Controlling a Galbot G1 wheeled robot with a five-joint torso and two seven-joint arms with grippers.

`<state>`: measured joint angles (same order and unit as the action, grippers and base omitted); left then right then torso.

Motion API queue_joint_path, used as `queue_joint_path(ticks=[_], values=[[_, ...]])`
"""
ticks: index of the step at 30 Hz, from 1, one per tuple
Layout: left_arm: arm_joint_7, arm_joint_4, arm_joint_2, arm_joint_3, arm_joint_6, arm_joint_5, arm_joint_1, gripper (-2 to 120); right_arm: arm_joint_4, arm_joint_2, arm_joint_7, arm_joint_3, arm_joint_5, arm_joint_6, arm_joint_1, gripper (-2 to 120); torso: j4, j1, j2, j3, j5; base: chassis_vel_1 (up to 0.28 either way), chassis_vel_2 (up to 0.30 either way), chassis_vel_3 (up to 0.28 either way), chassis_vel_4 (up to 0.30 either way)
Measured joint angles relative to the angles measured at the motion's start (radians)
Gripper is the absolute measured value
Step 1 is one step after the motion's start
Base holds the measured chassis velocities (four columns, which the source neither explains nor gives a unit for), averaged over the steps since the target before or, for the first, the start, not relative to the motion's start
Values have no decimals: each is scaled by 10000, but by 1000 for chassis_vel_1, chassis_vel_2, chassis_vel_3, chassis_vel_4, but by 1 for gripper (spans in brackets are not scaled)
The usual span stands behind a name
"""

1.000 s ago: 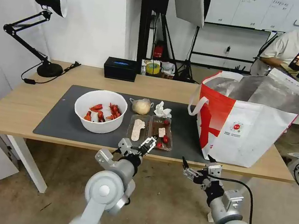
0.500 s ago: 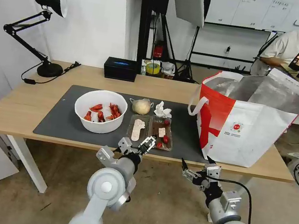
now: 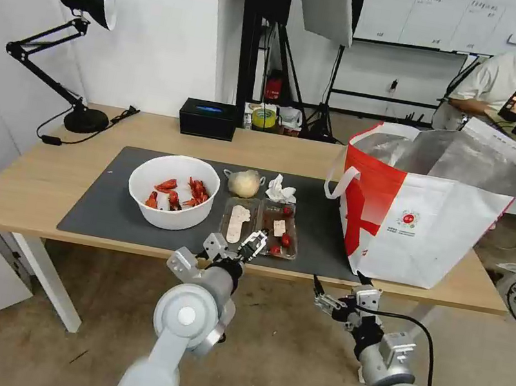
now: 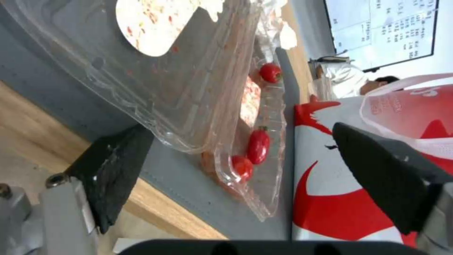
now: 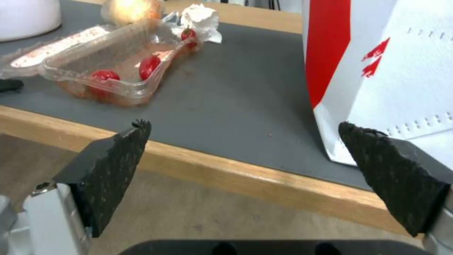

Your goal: Pick up the trash from the table and place it into the takeout bag.

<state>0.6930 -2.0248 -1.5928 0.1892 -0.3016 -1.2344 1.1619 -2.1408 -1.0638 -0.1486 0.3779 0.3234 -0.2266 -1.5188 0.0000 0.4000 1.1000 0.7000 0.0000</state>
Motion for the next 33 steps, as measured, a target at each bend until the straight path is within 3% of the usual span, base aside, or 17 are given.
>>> queue_joint_path(ticks=[22,33], values=[[-843,-294,-1,-20,432,-54,-157,100,83,-97,26,-153,-239,16,-61,100,0,0,0,0,0,0,0,0,0],[-1231,-210,-1,-457,454,-7,-412,100,-31,-46,28,3,-234,55,-231,100,0,-1,0,0,1,0,0,0,0]])
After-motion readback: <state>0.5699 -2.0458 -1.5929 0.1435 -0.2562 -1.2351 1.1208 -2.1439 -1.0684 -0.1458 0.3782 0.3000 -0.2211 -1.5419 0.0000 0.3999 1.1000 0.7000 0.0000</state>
